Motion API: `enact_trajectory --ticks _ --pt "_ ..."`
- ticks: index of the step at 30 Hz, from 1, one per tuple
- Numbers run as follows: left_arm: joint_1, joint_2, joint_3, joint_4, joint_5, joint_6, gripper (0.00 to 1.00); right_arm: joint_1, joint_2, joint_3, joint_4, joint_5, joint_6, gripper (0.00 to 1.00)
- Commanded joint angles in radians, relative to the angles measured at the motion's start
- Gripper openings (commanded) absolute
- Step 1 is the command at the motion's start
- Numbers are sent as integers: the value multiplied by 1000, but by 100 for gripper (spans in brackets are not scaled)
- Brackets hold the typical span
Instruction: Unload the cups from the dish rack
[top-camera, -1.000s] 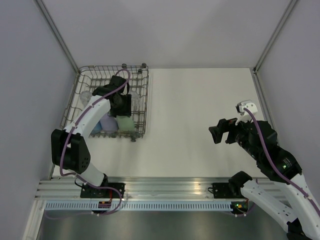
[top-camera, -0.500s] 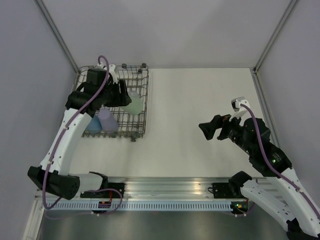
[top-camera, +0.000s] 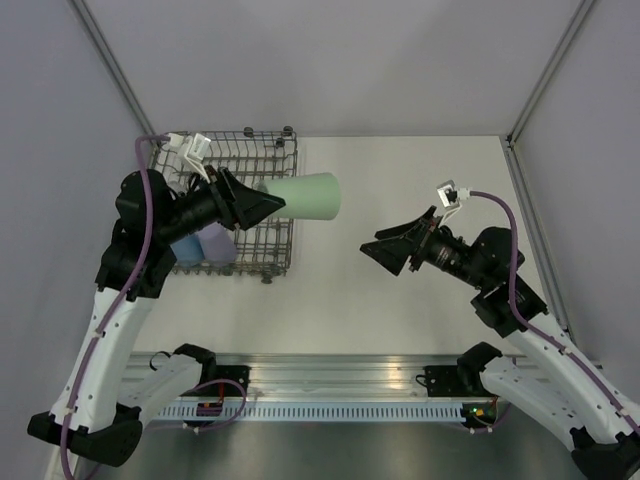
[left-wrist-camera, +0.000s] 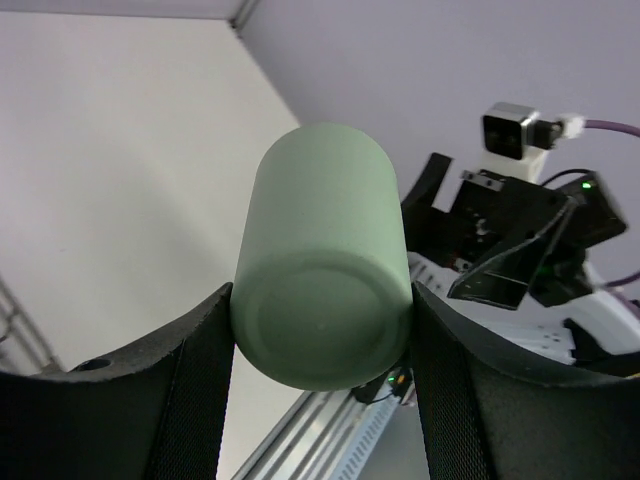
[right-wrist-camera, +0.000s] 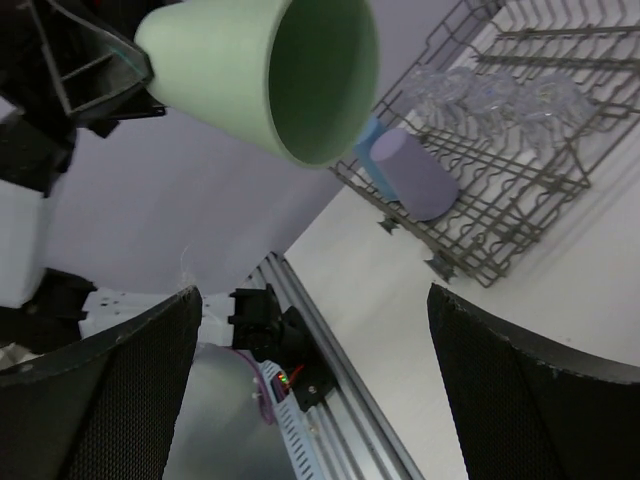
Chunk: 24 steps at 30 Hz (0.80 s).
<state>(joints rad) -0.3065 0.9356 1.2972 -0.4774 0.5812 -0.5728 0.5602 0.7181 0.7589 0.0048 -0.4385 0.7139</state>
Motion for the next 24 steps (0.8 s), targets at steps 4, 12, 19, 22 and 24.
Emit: enact_trajectory --ticks 4,12,19,22,24 --pt "-3 -32 -140 432 259 -303 2 1 43 22 331 -137 171 98" --pt "-8 -12 -249 681 365 -509 2 3 93 62 449 -227 199 82" --pt "-19 31 -253 645 379 -489 2 3 126 109 463 -275 161 72" --pt "-28 42 -254 642 390 -483 2 1 148 126 457 -288 140 66" --pt "-34 51 -253 642 401 -483 2 1 162 132 475 -307 140 54"
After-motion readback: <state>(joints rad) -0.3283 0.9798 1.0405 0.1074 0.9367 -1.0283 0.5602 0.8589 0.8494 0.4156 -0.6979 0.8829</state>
